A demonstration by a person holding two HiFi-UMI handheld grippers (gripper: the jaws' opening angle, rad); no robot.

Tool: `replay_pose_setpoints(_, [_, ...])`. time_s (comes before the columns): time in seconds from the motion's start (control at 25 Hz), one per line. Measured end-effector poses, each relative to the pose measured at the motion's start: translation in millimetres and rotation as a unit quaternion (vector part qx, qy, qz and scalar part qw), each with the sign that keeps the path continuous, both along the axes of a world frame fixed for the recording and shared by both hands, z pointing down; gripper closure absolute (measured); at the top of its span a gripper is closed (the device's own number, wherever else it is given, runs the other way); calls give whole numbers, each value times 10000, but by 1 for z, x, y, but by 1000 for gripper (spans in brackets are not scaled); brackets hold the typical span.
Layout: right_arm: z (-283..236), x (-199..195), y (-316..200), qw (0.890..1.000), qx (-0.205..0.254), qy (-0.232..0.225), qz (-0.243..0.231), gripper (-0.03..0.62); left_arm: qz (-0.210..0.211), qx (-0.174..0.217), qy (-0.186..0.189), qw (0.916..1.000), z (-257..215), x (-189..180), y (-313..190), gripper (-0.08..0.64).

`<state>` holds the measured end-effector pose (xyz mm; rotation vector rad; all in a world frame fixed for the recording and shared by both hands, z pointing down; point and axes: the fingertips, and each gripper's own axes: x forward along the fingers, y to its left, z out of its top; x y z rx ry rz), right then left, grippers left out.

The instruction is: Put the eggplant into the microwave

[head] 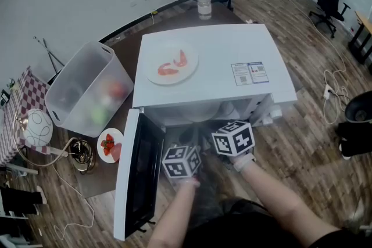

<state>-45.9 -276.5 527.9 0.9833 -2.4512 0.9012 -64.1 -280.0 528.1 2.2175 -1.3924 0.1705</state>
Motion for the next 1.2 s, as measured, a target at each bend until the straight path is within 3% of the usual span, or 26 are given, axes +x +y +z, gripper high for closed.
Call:
replay_pose_setpoints(0.56, [3, -1, -5, 10000, -27, -62, 41, 589, -36, -27, 48, 10000, 5, -1, -5, 560])
replay_pose_setpoints(0.84, [-4, 2, 1, 9988, 253, -373, 165, 591, -24, -17, 36, 10000, 8, -1, 4, 560])
replay_pose_setpoints(1.2, [-9, 5, 22, 9981, 475, -394, 25, 592, -83, 42, 69, 9999, 6, 1, 22, 560])
